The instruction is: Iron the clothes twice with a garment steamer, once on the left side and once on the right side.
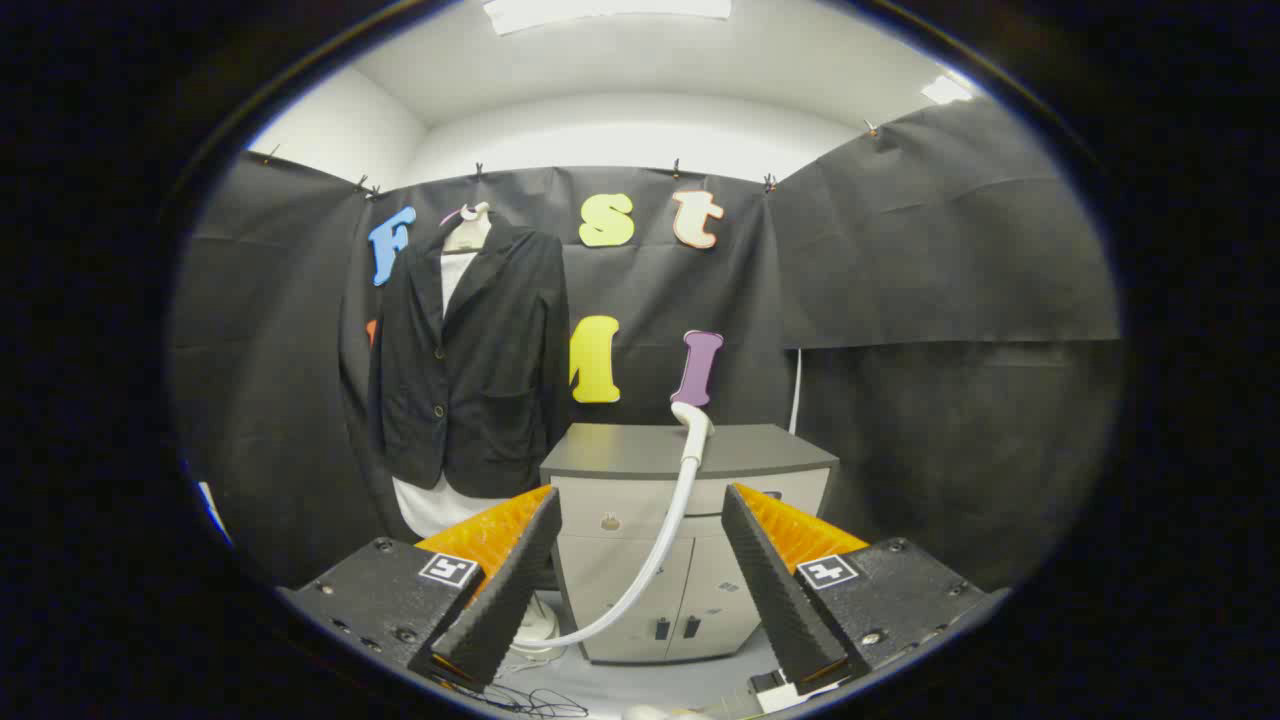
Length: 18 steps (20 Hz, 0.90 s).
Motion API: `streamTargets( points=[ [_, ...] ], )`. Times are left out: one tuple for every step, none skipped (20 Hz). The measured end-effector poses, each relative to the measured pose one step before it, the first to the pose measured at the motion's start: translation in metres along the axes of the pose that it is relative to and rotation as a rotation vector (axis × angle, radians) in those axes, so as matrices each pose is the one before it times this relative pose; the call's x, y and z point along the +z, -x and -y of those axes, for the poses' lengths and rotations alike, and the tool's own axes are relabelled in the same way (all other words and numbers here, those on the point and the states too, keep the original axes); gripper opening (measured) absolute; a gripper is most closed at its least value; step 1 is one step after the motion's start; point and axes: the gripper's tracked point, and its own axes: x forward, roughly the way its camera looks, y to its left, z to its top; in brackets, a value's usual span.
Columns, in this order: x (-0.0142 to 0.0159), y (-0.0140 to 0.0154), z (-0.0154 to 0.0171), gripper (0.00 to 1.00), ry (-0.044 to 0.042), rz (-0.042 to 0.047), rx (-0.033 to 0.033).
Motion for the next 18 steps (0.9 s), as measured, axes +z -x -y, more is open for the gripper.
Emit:
streamTargets(
  points=[
    [0.00148,-0.00012,0.00008,1.0,-0.00025,-0.00209,-0.0027],
    [0.00095,0.00056,0.00101,1.0,0.00065,-0.00067,-0.00595],
    [0.00114,0.00059,0.00135,1.0,-0.00438,0.0019,-0.00443],
    [0.00036,-0.00145,-0.00014,1.0,-0.00522,-0.00126,-0.00269],
    [0.00019,-0.00084,0.00033,1.0,-0.00399,-0.001,-0.00106],
    [0.00028,-0.00124,-0.00075,1.0,0.00122,-0.00151,-0.00199],
    [0.00102,-0.00193,0.00073,1.0,0.00575,-0.00211,-0.00236],
    [-0.00006,-0.00214,0.00168,1.0,0.00379,-0.00127,-0.00277],
    [0.00296,-0.0036,0.0007,1.0,-0.00048,0.00136,-0.00094],
    [0.00106,-0.00458,-0.00038,1.0,-0.0011,0.00007,0.00426],
    [0.00207,-0.00692,0.00139,1.0,-0.0005,0.00027,0.00235],
    [0.00068,-0.00989,0.00363,1.0,-0.00172,-0.00714,-0.00222],
    [0.00171,-0.0105,0.00431,1.0,-0.01298,-0.00558,-0.00342],
    [0.00529,-0.01288,0.00327,1.0,-0.02219,0.00211,0.00155],
    [0.0058,-0.01466,0.00399,1.0,-0.01412,-0.0002,-0.00267],
    [0.00334,-0.01646,0.0071,1.0,-0.00053,-0.00028,-0.00688],
    [0.0072,-0.0191,0.00686,1.0,0.0029,0.00436,-0.00773],
    [0.00557,-0.02019,0.00654,1.0,0.0086,0.00137,-0.00231]
  ],
)
